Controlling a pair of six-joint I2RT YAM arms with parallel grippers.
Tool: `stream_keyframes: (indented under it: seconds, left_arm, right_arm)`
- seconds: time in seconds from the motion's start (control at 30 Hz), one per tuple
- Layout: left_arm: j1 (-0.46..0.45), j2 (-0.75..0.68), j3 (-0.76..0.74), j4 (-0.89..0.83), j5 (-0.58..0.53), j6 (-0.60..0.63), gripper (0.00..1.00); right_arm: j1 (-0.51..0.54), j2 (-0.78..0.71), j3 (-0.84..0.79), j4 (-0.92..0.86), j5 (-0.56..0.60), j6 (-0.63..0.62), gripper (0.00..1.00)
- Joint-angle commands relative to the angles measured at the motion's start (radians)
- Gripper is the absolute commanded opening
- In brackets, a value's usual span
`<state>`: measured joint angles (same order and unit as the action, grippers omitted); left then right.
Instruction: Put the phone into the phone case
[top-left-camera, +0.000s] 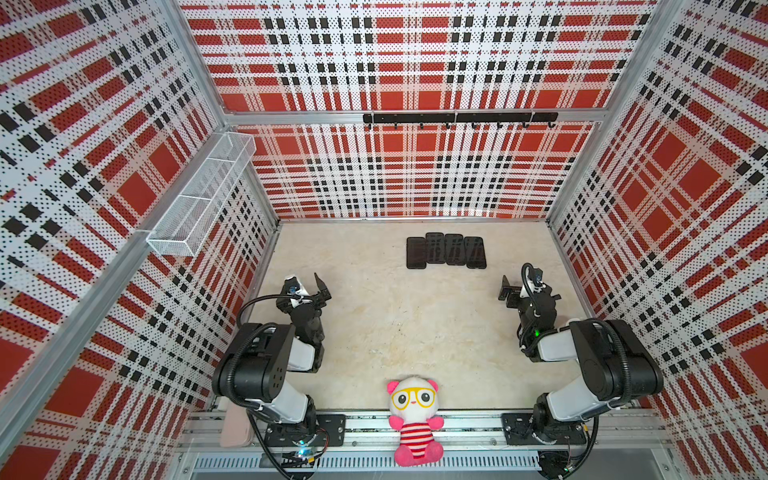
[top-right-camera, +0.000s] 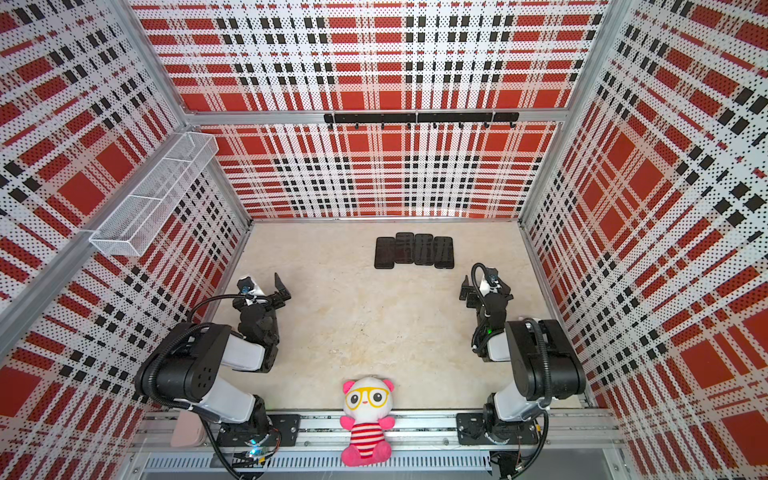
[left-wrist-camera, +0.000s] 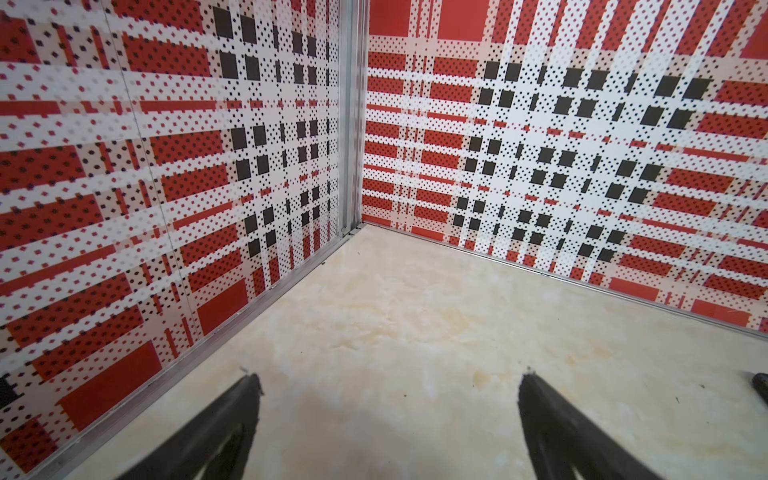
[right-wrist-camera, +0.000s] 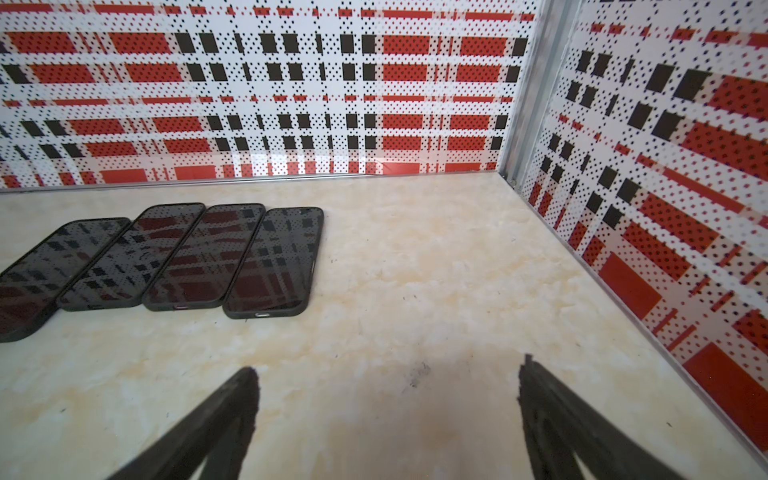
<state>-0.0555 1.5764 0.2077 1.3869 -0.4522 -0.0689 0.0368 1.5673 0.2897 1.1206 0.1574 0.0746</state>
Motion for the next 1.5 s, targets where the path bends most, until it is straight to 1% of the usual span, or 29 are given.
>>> stream_keyframes:
  seconds: [0.0,0.63,0.67,0.7,0.73,0.77,0.8,0.83,0.9,0.93,0.97,1.03,1.1,1.13,1.2,1.23,1.27,1.3,1.33,1.37,1.4,1.43,1.47]
  left_arm:
    - [0.004,0.004,-0.013,0.054,-0.002,0.016,0.98]
    - [0.004,0.004,-0.013,0.054,-0.003,0.016,0.98]
    - [0.004,0.004,-0.013,0.054,-0.003,0.016,0.98]
    - [0.003,0.004,-0.013,0.053,-0.003,0.016,0.98]
    - [0.004,0.004,-0.013,0.054,-0.003,0.016,0.98]
    - [0.003,0.005,-0.013,0.054,-0.002,0.016,0.98]
    - [0.003,0.004,-0.013,0.054,-0.003,0.016,0.98]
    - [0.003,0.004,-0.013,0.054,-0.003,0.016,0.98]
    - [0.004,0.004,-0.013,0.053,-0.001,0.016,0.98]
    - [0.003,0.004,-0.013,0.054,-0.002,0.017,0.98]
    - [0.003,0.004,-0.013,0.053,-0.002,0.017,0.98]
    - [0.004,0.005,-0.013,0.054,-0.002,0.017,0.98]
    - [0.004,0.005,-0.013,0.055,-0.002,0.016,0.98]
    - [0.004,0.004,-0.014,0.054,-0.002,0.015,0.98]
    - [0.005,0.004,-0.014,0.054,-0.002,0.016,0.98]
    - [0.003,0.005,-0.014,0.055,-0.002,0.017,0.98]
    - [0.004,0.005,-0.014,0.054,-0.002,0.016,0.98]
    - [0.005,0.004,-0.014,0.055,-0.002,0.015,0.98]
    - [0.004,0.004,-0.014,0.053,-0.002,0.016,0.98]
    - [0.004,0.004,-0.014,0.055,-0.002,0.016,0.98]
    - [0.004,0.004,-0.014,0.055,-0.002,0.017,0.98]
    - [0.004,0.004,-0.014,0.055,-0.002,0.016,0.98]
    - [0.004,0.004,-0.014,0.055,-0.002,0.016,0.98]
  right_arm:
    - [0.005,0.002,0.000,0.033,-0.001,-0.007,1.00]
    - [-0.004,0.003,0.009,0.017,-0.012,0.000,0.99]
    - [-0.002,-0.005,-0.007,0.047,-0.008,-0.005,1.00]
    - [-0.002,-0.033,-0.009,0.034,0.008,-0.002,1.00]
    - [-0.003,-0.095,0.027,-0.090,0.026,0.001,0.99]
    - [-0.002,-0.161,0.101,-0.282,0.043,0.011,1.00]
    - [-0.002,-0.205,0.157,-0.409,0.077,0.014,1.00]
    - [-0.001,-0.233,0.204,-0.477,0.104,-0.030,1.00]
    - [-0.001,-0.280,0.340,-0.727,0.142,-0.058,1.00]
    - [-0.002,-0.292,0.376,-0.800,0.148,-0.059,1.00]
    - [-0.003,-0.305,0.374,-0.818,0.123,-0.037,1.00]
    - [-0.002,-0.306,0.308,-0.774,0.059,0.005,1.00]
    - [0.001,-0.268,0.220,-0.655,0.056,0.022,1.00]
    - [0.000,-0.241,0.186,-0.608,0.022,0.032,1.00]
    - [0.003,-0.186,0.118,-0.461,0.017,0.028,1.00]
    - [0.002,-0.158,0.081,-0.349,0.009,0.018,1.00]
    - [0.009,-0.157,0.095,-0.352,0.033,0.014,1.00]
    - [0.011,-0.151,0.084,-0.321,0.029,-0.001,1.00]
    - [0.010,-0.129,0.048,-0.184,0.025,-0.007,1.00]
    - [0.003,-0.088,0.039,-0.108,0.014,-0.002,1.00]
    - [0.003,-0.035,0.043,-0.096,0.011,0.001,1.00]
    - [0.002,0.018,0.005,0.045,-0.018,-0.015,1.00]
    - [0.004,0.005,-0.006,0.045,-0.003,-0.012,1.00]
